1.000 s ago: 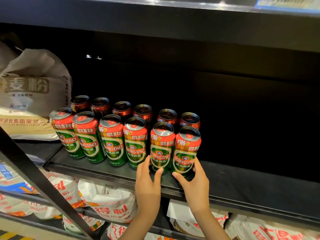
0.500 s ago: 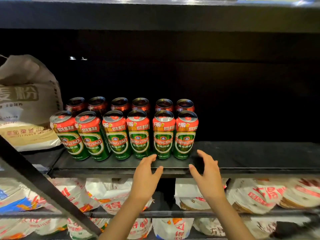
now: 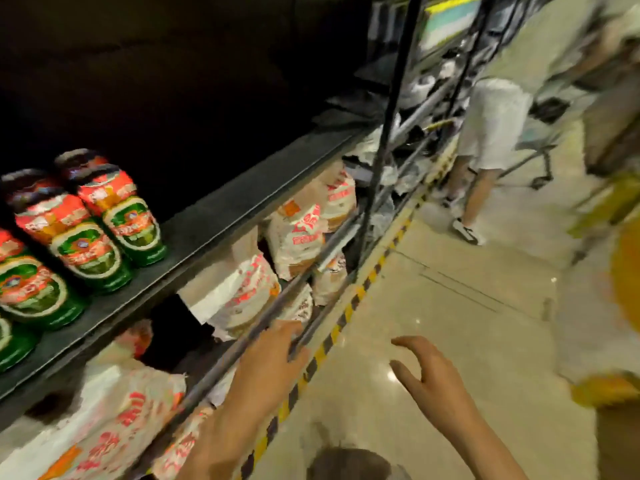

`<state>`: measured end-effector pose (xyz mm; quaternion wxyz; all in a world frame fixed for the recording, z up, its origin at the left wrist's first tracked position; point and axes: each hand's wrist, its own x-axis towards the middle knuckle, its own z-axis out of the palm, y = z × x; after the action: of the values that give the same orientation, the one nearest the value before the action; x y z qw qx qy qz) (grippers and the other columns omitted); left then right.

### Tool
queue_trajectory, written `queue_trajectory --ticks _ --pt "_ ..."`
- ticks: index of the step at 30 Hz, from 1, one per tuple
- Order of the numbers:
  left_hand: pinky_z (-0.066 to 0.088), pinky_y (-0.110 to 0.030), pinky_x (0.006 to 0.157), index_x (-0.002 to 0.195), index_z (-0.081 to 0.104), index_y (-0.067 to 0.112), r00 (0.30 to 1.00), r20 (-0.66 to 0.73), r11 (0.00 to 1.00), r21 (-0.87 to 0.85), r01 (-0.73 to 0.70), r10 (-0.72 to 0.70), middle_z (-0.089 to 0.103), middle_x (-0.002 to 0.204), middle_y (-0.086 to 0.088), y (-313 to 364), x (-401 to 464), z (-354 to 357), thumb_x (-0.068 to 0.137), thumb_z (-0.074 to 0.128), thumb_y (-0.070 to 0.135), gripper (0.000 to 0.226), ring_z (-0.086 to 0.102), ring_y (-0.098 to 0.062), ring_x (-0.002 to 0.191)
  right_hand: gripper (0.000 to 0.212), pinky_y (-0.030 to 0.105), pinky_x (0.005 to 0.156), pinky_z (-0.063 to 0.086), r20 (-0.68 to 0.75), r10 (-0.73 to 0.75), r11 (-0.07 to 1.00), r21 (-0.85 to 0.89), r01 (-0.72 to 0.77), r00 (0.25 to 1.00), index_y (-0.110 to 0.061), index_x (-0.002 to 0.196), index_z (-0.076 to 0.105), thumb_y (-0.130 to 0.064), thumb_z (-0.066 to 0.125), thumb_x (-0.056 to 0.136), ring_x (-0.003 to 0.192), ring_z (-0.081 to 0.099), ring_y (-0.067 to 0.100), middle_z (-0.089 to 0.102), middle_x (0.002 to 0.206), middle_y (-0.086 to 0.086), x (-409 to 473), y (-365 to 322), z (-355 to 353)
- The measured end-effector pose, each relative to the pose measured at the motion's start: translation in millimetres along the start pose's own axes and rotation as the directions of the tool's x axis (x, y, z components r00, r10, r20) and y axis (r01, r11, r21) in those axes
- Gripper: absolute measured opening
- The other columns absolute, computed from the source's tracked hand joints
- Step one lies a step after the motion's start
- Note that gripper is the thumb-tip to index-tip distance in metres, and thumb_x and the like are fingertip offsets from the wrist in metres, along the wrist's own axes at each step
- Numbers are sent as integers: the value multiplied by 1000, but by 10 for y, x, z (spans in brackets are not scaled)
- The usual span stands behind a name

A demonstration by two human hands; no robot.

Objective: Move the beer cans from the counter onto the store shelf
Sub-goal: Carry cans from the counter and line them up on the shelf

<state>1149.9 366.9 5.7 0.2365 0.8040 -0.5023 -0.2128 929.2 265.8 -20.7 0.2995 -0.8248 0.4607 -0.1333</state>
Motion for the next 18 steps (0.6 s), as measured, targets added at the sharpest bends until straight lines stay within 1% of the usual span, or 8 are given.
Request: queue_trajectory --ticks 1,3,5,7,9,12,16,18 --pt "43 -25 87 121 54 26 997 42 998 -31 -57 58 54 116 13 140 -7 129 93 52 31 29 53 -11 111 28 13 75 32 -38 62 998 25 -61 997 -29 120 54 -30 57 92 83 48 -4 51 118 -20 -182 154 -80" --pt "37 -13 82 126 51 29 979 119 985 -62 -162 168 51 116 17 414 -44 373 93 53 31 33 51 -4 112 25 8 74 36 -116 177 982 85 -168 977 -32 116 55 -29 58 91 95 53 -4 52 114 -24 -530 426 -220" --pt "30 -8 84 132 48 28 949 189 967 -62 -247 254 51 125 15 653 -82 589 93 52 34 39 47 -1 117 24 6 75 38 -184 288 953 157 -261 940 -33 114 55 -29 59 91 105 52 -3 51 110 -30 -843 643 -344" --pt "31 -9 86 132 48 27 918 255 952 -79 -295 305 52 126 12 892 -121 783 93 52 34 40 49 -2 115 26 6 75 37 -246 379 919 218 -330 892 -32 115 56 -28 60 90 106 51 -3 52 110 -28 -1147 842 -453" --pt "35 -13 88 130 51 25 892 299 941 -116 -318 339 56 124 10 1132 -171 998 92 55 32 39 51 -3 111 27 5 75 37 -291 446 887 267 -375 846 -30 116 56 -27 60 90 106 51 -3 55 113 -22 -1468 1026 -559" --pt "40 -19 88 125 53 26 863 341 927 -182 -327 372 58 118 11 1574 -305 1352 90 57 32 36 54 -5 109 26 -1 78 34 -327 525 845 314 -434 786 -34 115 54 -29 59 90 107 50 -5 55 113 -22 -2015 1314 -747" --pt "41 -21 83 122 58 21 807 380 889 -270 -371 452 62 112 8 2388 -646 1974 87 63 26 35 58 -8 99 23 -4 77 32 -392 622 782 356 -512 678 -38 111 52 -28 59 91 105 50 -5 54 111 -24 -2861 1792 -1147" --pt "41 -22 84 119 58 20 764 403 860 -316 -400 504 61 110 8 2876 -923 2317 87 63 23 33 59 -10 100 22 -2 77 32 -424 658 753 376 -540 622 -37 109 52 -27 59 91 102 50 -4 54 109 -23 -3307 2043 -1388"
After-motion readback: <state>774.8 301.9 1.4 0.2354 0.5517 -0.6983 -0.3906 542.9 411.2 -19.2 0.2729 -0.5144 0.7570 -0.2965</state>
